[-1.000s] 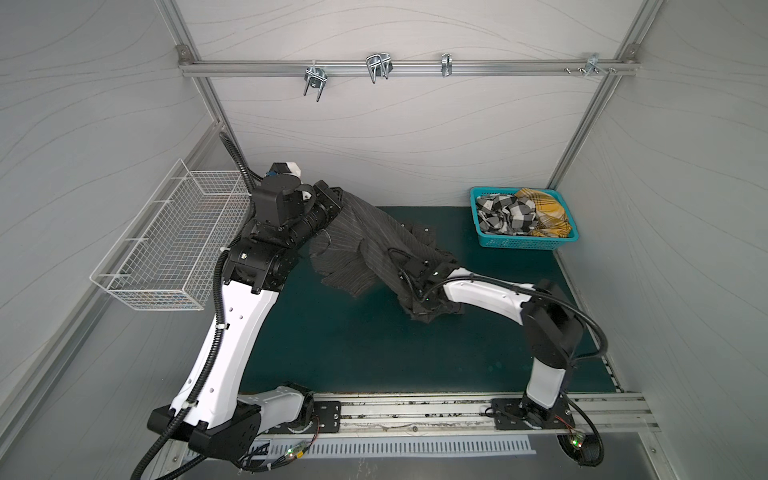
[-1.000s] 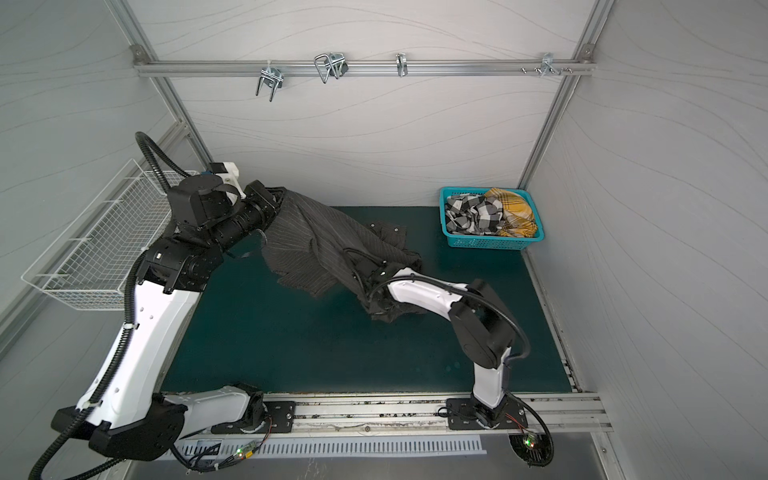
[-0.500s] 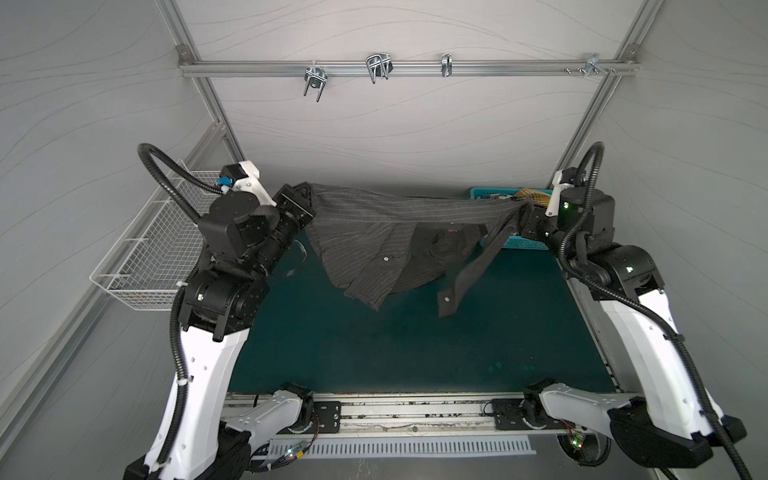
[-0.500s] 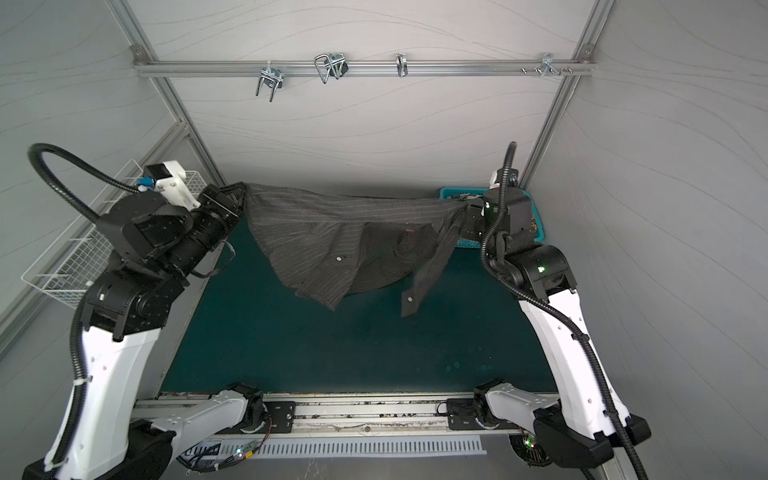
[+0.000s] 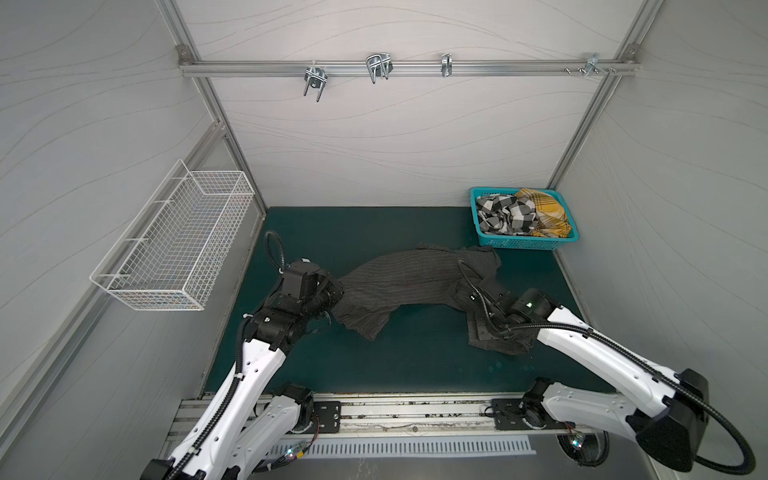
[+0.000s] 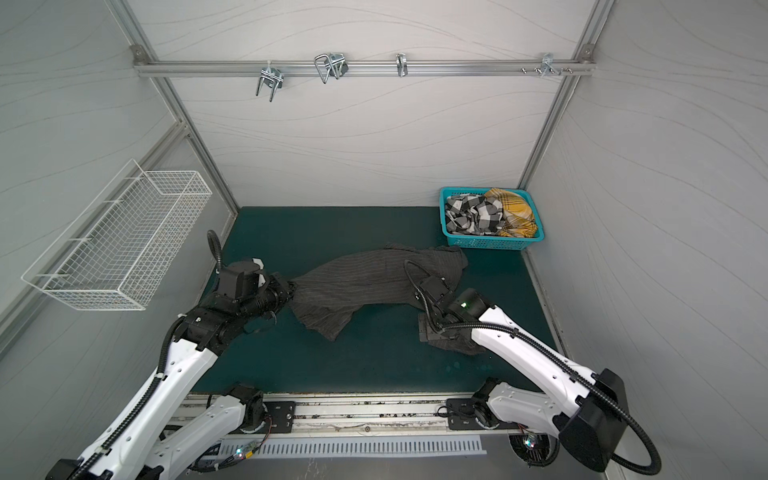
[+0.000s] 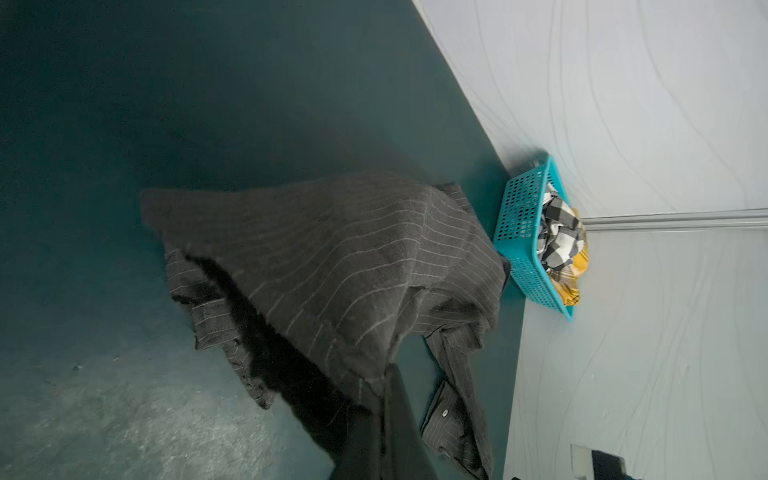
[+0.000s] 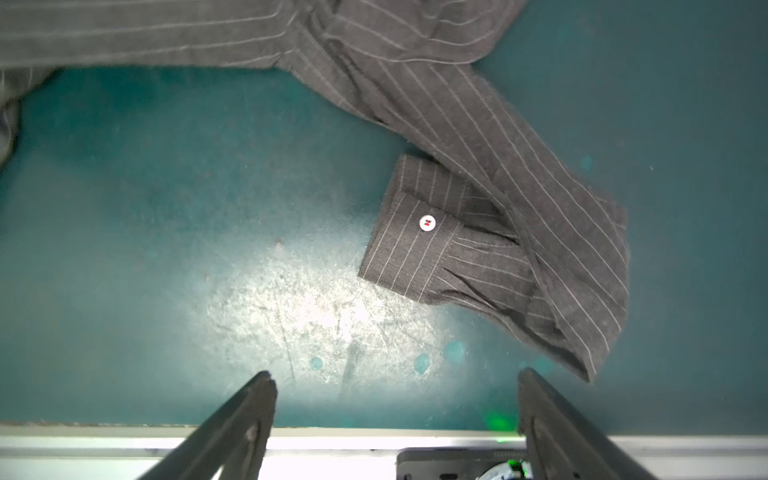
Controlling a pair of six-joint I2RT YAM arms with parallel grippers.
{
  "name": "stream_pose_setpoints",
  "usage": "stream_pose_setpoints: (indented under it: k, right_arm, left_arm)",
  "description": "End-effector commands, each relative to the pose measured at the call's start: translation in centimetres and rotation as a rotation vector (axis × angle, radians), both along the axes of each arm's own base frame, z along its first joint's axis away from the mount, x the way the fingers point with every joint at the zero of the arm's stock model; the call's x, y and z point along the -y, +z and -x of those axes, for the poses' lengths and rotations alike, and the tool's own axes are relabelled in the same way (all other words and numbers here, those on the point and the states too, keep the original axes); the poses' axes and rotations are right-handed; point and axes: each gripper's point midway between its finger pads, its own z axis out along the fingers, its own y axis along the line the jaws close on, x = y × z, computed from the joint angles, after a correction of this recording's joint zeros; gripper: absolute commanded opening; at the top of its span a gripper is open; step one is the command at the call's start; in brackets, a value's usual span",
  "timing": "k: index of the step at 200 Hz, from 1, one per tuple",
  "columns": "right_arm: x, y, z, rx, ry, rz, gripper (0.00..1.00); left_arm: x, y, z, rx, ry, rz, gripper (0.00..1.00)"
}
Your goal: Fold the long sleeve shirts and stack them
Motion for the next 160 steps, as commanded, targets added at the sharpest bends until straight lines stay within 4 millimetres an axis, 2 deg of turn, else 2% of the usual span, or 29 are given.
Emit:
stream_pose_setpoints:
  k: [1,16,46,66,81,111,129,148,160]
  right_arm:
    - [2.0,-3.8,0.9,-0.182,-0.162,0.021,0.92]
    - [2.3,-6.0,0.5,-0.281,-0.234,-0.082,0.92]
    - [3.3,-7.0,-2.0,-0.295,-0.295,-0.149,0.9]
    - [4.2,-8.6,-2.4,-0.366,-0.344,-0.088,0.77]
    - [4.7,-10.0,-2.2,-0.415,-0.388,-0.073,0.74]
    - [5.8,-11.4,-2.4,-0.447,-0.439,-0.095,0.76]
    - [6.4,-12.1,-2.9,-0.457,-0.442,-0.08,0.74]
    - [6.2,-12.9,-3.1,-0.486,-0.433,-0.075,0.61]
    - [6.2,-13.3,-3.2,-0.499,-0.434,-0.072,0.34]
  left_arm:
    - [-1.0,2.8,-1.1,0.069,0.057,-0.02,0.0]
    - [-0.9,2.9,-1.6,0.061,0.052,-0.034,0.0]
    - [-0.4,2.9,-2.3,0.071,0.028,-0.028,0.0]
    - [-0.7,2.7,-2.2,0.066,0.036,-0.041,0.0]
    - [-1.1,2.5,-2.0,0.065,0.041,-0.039,0.0]
    - [-3.2,0.7,-1.1,0.013,0.096,-0.063,0.0]
    - [-3.6,-0.4,-0.8,-0.008,0.095,-0.047,0.0]
    - [-3.7,-1.5,-0.4,-0.034,0.086,-0.044,0.0]
    - [-3.7,-2.0,-0.1,-0.044,0.083,-0.047,0.0]
